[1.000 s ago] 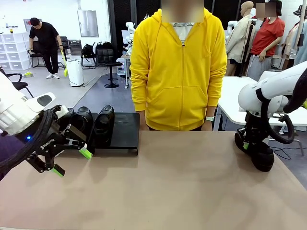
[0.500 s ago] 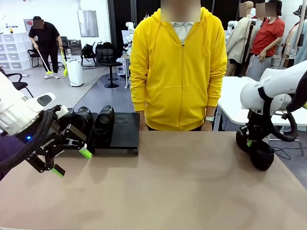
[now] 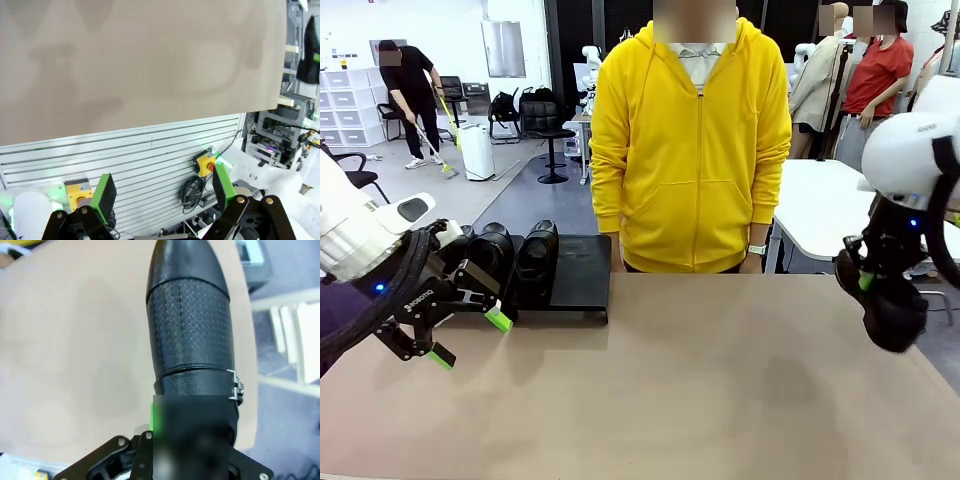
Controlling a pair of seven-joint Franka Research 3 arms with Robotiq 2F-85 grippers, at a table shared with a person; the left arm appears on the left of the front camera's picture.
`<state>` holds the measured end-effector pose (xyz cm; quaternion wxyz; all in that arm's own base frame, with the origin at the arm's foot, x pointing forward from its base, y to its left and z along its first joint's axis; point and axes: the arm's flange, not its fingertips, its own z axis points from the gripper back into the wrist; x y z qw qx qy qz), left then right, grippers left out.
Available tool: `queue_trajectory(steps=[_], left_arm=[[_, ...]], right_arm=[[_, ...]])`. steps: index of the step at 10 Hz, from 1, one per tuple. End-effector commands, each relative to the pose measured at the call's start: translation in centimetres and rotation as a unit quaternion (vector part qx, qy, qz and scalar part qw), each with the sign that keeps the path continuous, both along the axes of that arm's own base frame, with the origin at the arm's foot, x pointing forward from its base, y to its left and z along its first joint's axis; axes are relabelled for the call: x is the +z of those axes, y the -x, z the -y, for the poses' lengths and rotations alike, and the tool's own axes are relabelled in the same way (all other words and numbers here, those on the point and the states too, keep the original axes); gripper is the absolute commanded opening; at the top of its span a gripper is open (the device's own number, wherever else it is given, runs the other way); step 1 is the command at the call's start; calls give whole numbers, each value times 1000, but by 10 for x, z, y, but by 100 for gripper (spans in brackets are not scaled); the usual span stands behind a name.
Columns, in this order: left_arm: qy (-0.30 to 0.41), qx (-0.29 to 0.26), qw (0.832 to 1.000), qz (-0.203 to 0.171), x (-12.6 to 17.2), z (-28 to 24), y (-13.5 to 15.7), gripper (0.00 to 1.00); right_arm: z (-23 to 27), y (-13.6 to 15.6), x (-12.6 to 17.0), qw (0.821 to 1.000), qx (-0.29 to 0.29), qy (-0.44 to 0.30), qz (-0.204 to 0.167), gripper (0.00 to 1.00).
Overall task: Organize the shoes by placing them on the stand.
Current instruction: Pick up one Shoe and place it in the middle of the table.
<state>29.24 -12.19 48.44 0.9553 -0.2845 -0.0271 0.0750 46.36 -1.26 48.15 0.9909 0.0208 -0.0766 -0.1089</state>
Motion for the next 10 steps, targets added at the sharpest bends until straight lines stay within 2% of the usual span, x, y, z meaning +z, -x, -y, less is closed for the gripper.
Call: queue_trajectory(steps=[1,2,5,6,8,10], left_arm=[[-1,1,1000,-1,1,0,0,100],[-1,1,1000,-1,1,0,0,100],[-1,1,1000,-1,1,0,0,100],[-1,1,1000,-1,1,0,0,100],[-1,1,1000,-1,1,0,0,100],[-1,1,1000,-1,1,0,0,100]], right_arm=[[-17,32,-13,1000,-20,15,2,0],[-7,20,-14,1000,-16,9,0,0],[-11,28,-8,1000,-6,2,-7,0],[-13,38,-18,1000,-8,3,-15,0],[-105,45,-19,997,50,43,28,0],[-205,57,-23,998,6,58,14,0]])
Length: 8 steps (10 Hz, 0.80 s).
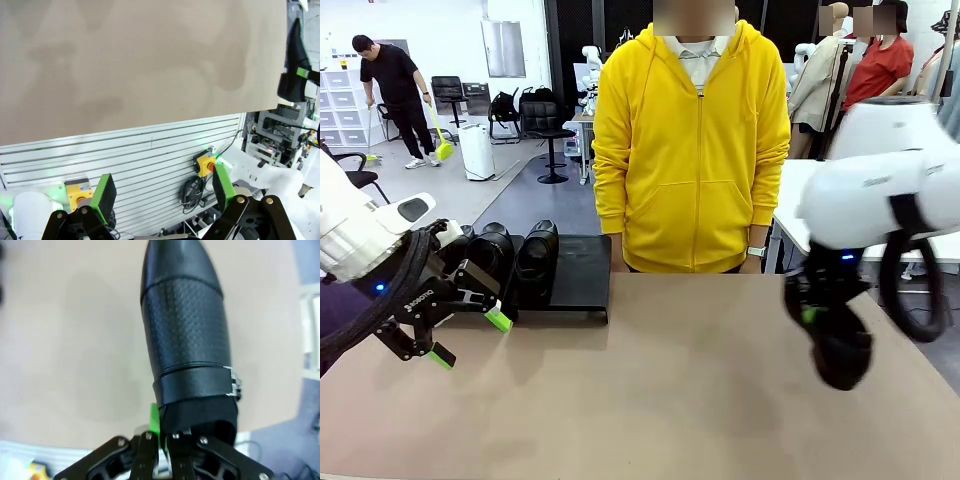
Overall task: Organize the shoes by placing them on the stand.
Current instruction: Pick up one Shoe and place it in the middle of the table.
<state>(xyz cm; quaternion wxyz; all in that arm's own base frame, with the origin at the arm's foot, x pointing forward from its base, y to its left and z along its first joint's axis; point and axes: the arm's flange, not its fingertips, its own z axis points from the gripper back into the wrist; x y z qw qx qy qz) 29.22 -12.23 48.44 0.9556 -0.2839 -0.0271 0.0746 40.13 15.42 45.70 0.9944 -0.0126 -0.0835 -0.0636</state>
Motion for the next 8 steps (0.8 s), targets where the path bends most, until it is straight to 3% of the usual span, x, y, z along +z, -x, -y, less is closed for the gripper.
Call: queue_trajectory(steps=[1,3,4,6,8], left_arm=[[-1,2,1000,-1,1,-1,0,100],[-1,2,1000,-1,1,-1,0,100],[-1,2,1000,-1,1,-1,0,100],[-1,2,1000,-1,1,-1,0,100],[-1,2,1000,-1,1,-1,0,100]], right_arm=[[-83,-2,-8,1000,-14,-3,5,0],[-172,2,-38,999,35,-6,-35,0],[-206,-1,-53,1000,24,9,-18,0],[-241,-14,-74,1000,21,-20,-2,0],[-250,-22,-90,999,30,-14,-13,0]])
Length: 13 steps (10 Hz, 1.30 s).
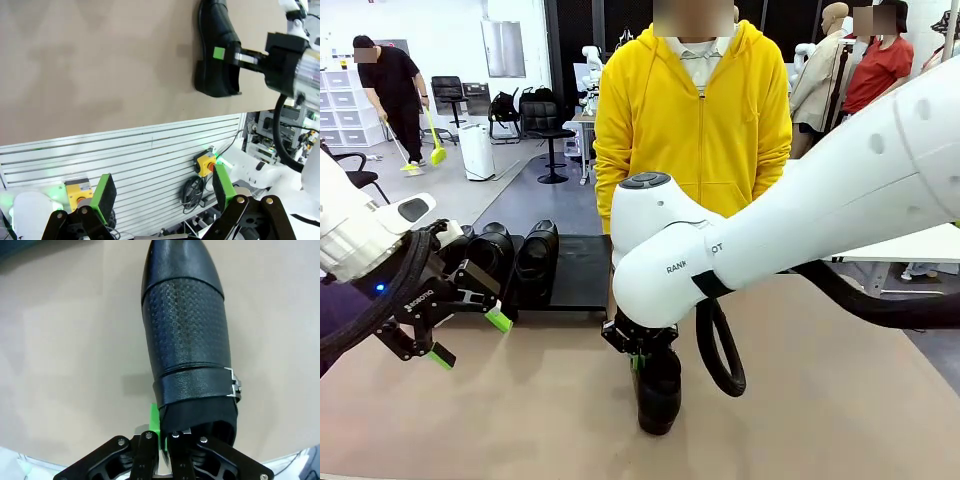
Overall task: Organize the shoes by placing them on the stand.
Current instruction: Pick up one Shoe and place it in the middle of the table.
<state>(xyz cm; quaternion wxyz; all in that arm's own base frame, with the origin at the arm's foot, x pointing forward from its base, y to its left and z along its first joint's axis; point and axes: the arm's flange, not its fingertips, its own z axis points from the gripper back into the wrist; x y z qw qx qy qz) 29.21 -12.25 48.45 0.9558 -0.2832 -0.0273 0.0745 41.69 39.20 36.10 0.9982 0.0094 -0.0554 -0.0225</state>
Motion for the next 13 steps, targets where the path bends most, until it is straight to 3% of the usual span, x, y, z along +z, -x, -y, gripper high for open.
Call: queue_trajectory(steps=[1,2,3,4,5,8,10,11,13], left_arm=[[0,2,1000,-2,1,-1,0,100],[0,2,1000,-2,1,-1,0,100],[0,2,1000,-2,1,-1,0,100],[0,2,1000,-2,1,-1,0,100],[0,2,1000,-2,1,-1,0,100],[0,2,1000,-2,1,-1,0,100],[0,2,1000,-2,1,-1,0,100],[0,2,1000,-2,1,-1,0,100],[0,2,1000,-2,1,-1,0,100]], right_arm=[[-14,-7,0,1000,-5,5,4,0],[-12,-8,-1,1000,2,-4,-2,0],[-9,-7,2,1000,12,-20,-2,26],[-7,-6,5,1000,11,-29,6,85],[-2,-6,11,999,15,-43,-4,100],[32,-2,54,998,20,-65,4,100],[95,14,110,996,23,-82,32,100],[142,21,129,996,43,-69,24,100],[256,39,156,990,55,-123,-39,100]])
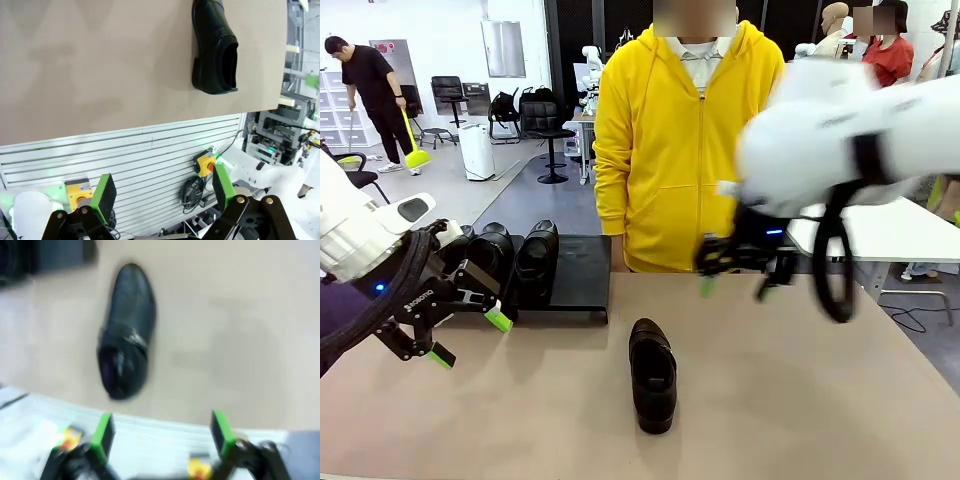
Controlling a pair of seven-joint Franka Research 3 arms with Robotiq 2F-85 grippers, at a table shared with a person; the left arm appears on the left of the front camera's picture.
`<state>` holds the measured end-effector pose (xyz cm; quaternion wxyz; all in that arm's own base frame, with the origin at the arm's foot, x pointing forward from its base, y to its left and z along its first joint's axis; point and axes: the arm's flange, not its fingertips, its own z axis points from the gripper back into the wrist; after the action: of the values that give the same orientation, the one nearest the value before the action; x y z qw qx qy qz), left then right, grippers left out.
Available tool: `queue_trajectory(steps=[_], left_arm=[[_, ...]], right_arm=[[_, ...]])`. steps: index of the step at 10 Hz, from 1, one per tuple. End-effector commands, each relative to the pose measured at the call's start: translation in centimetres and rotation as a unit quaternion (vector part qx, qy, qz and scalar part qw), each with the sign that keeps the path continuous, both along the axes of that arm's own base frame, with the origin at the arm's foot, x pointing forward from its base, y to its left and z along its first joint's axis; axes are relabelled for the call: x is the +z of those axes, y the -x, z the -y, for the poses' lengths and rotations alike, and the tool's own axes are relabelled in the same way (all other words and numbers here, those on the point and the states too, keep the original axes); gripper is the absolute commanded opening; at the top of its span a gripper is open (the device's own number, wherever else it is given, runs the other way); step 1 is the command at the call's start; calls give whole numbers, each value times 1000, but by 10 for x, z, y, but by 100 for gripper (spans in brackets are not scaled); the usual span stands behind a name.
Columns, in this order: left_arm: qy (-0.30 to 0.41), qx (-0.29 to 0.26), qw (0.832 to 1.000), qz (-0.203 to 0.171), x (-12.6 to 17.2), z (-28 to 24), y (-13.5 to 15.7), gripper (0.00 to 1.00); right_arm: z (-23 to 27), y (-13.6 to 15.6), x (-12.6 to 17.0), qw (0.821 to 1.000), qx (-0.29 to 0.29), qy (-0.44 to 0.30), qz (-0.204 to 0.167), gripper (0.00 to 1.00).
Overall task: Organize the shoes by placing them on the stand.
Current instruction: Pick up one Shoe and place it in the middle of the table, then place the Shoe from the middle of the table onto the Shoes Stand.
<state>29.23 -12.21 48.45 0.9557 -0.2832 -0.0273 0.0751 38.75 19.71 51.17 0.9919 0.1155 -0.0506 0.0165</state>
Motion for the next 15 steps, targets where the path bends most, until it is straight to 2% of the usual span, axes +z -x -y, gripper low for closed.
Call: queue_trajectory(steps=[1,3,5,6,7,15], left_arm=[[0,1,1000,-2,1,0,0,100],[0,1,1000,-2,1,0,0,100],[0,1,1000,-2,1,0,0,100],[0,1,1000,-2,1,0,0,100],[0,1,1000,-2,1,0,0,100],[0,1,1000,-2,1,0,0,100]], right_arm=[[110,25,12,997,8,-63,-48,100],[193,61,6,987,-7,-156,-47,100],[234,85,-10,976,-50,-209,-28,100],[233,81,-19,982,-85,-166,-16,100],[237,84,0,982,-36,-178,-43,100],[237,84,0,982,-36,-178,-43,100]])
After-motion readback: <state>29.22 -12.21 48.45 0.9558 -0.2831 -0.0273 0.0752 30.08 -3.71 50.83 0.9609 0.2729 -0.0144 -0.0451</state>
